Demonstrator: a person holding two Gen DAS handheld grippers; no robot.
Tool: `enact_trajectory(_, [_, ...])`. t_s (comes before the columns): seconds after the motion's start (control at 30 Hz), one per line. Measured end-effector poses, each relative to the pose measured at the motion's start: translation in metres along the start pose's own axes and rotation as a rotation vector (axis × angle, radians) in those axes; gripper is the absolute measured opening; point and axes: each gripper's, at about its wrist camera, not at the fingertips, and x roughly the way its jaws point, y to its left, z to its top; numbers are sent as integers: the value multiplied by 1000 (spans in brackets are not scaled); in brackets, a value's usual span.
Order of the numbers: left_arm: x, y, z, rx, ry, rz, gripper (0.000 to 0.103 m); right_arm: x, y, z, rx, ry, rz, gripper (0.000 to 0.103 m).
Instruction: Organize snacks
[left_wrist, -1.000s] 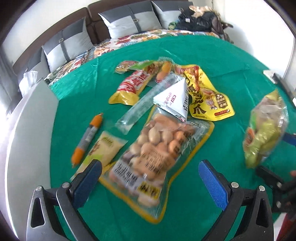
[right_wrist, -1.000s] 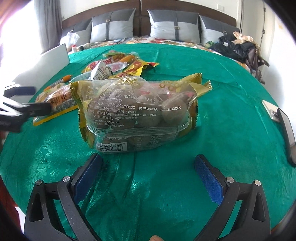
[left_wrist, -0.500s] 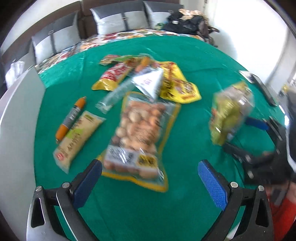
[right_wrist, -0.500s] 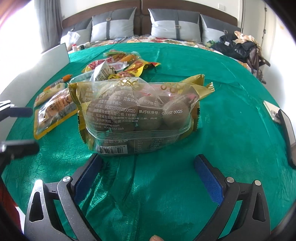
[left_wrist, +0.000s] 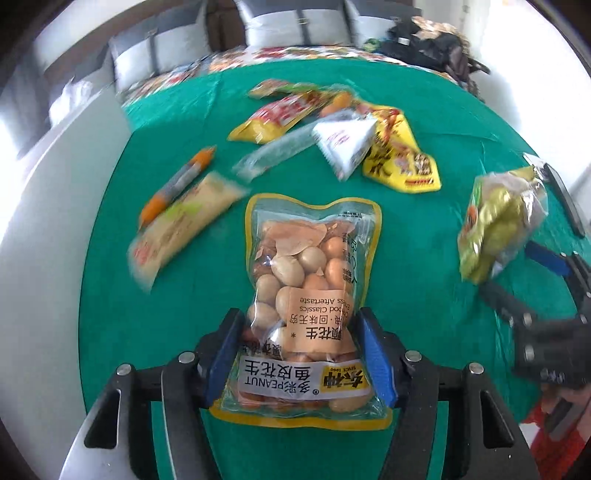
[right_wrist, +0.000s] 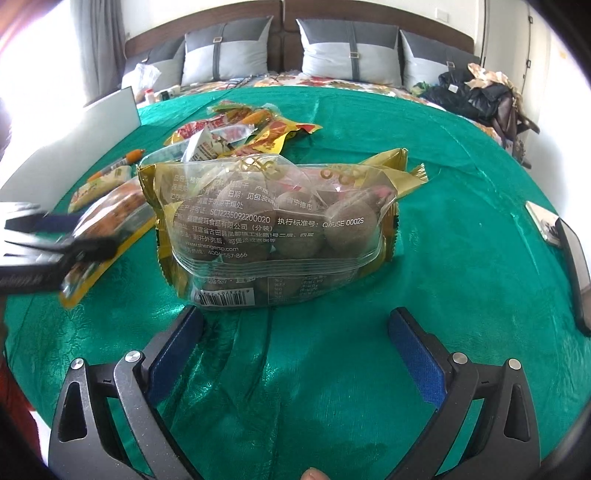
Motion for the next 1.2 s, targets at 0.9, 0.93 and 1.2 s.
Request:
enact_trajectory(0.9, [9, 42, -29, -130, -174, 69, 103, -2, -1, -3, 1, -17, -5, 102])
enact_trajectory(0.93, [8, 42, -30, -128, -177, 70, 103, -2, -1, -3, 1, -17, -5, 102])
enact_trajectory(1.2, [6, 42, -33, -134, -159, 80, 103, -2, -1, -3, 1, -18, -4, 102])
